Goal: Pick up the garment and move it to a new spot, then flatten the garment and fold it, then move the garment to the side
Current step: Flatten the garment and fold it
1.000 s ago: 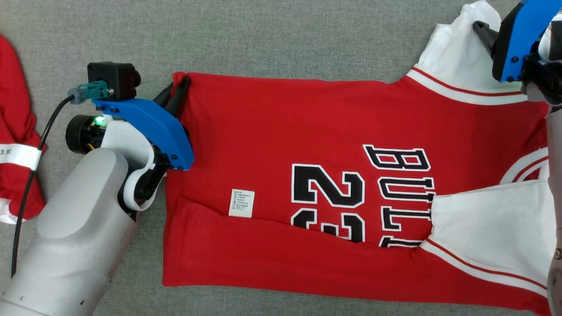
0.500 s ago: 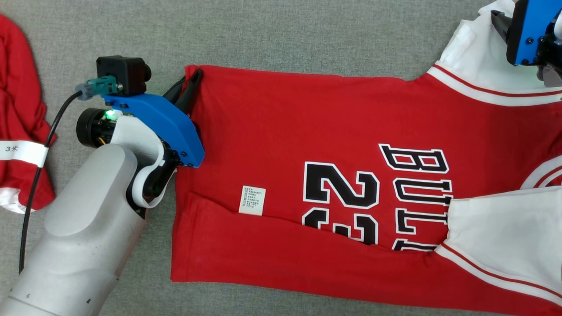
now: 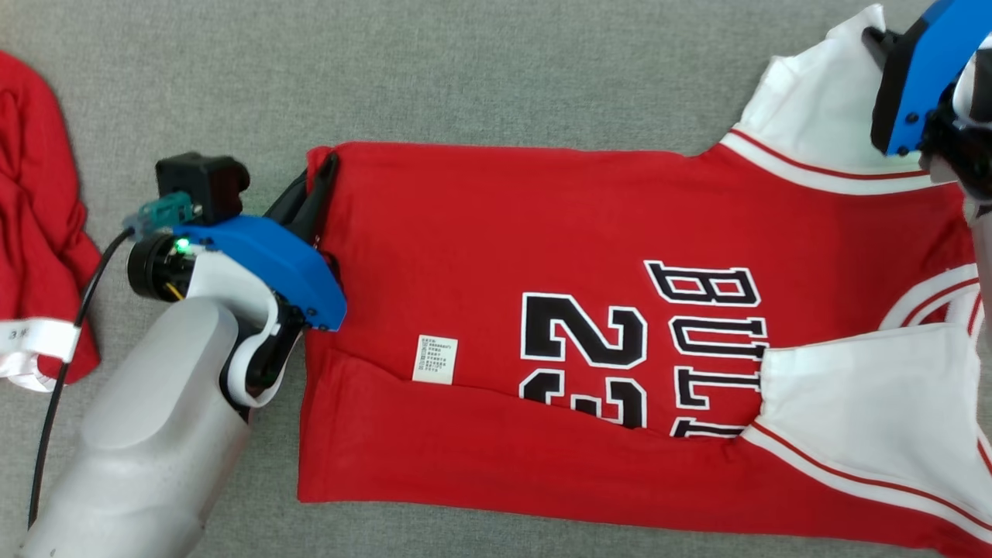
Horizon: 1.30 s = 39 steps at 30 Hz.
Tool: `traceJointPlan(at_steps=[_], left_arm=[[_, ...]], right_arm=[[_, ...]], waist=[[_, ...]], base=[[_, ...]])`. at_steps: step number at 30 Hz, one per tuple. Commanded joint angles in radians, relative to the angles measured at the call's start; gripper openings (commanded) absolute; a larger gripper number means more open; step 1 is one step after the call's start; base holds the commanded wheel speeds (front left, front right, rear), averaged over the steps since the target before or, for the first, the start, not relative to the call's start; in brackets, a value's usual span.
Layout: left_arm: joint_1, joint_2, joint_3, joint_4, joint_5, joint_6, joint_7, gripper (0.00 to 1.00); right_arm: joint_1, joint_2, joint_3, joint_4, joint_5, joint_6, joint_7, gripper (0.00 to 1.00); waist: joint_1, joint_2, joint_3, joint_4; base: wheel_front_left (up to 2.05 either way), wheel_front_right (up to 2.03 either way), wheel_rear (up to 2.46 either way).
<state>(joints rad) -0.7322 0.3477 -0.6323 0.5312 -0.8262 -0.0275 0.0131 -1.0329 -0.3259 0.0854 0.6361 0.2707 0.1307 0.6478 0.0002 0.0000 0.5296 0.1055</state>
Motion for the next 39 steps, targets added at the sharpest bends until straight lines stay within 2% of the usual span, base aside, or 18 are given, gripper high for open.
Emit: traceJointPlan(at_steps=[1,5,10,17,28,35,39], left_arm=[[0.016,0.011,0.002,0.005,0.006,-0.002,-0.014,0.00],[0.059,0.022,-0.001,-0.013,0.010,-0.030,-0.080,0.00],[0.129,0.047,-0.028,-0.052,0.039,-0.052,-0.149,0.00],[0.206,0.079,-0.048,-0.068,0.069,-0.061,-0.223,0.00],[0.298,0.140,-0.065,-0.086,0.147,-0.071,-0.273,0.00],[0.332,0.168,-0.082,-0.068,0.210,-0.076,-0.279,0.00],[0.350,0.164,-0.068,-0.065,0.236,-0.072,-0.279,0.00]], right_arm=[[0.021,-0.013,0.008,-0.013,0.016,0.000,-0.015,0.00],[0.107,-0.027,0.045,-0.089,0.128,0.000,-0.076,0.00],[0.265,-0.081,0.051,-0.231,0.227,0.000,-0.121,0.00],[0.507,-0.102,-0.019,-0.424,0.302,0.000,-0.126,0.00],[0.823,-0.013,-0.150,-0.654,0.308,0.000,-0.035,0.00],[0.942,0.064,-0.192,-0.755,0.279,0.000,0.027,0.00],[0.991,0.096,-0.214,-0.793,0.256,0.000,0.073,0.00]], waist=[[-0.0002,0.0000,-0.022,-0.015],[-0.0002,0.0000,-0.069,-0.032],[-0.0002,0.0000,-0.122,-0.045],[-0.0002,0.0000,-0.192,-0.067],[-0.0002,0.0000,-0.257,-0.095],[-0.0002,0.0000,-0.274,-0.107],[-0.0002,0.0000,-0.282,-0.109]], base=[[0.00,0.00,0.00],[0.00,0.00,0.00],[0.00,0.00,0.00],[0.00,0.00,0.00],[0.00,0.00,0.00],[0.00,0.00,0.00],[0.00,0.00,0.00]])
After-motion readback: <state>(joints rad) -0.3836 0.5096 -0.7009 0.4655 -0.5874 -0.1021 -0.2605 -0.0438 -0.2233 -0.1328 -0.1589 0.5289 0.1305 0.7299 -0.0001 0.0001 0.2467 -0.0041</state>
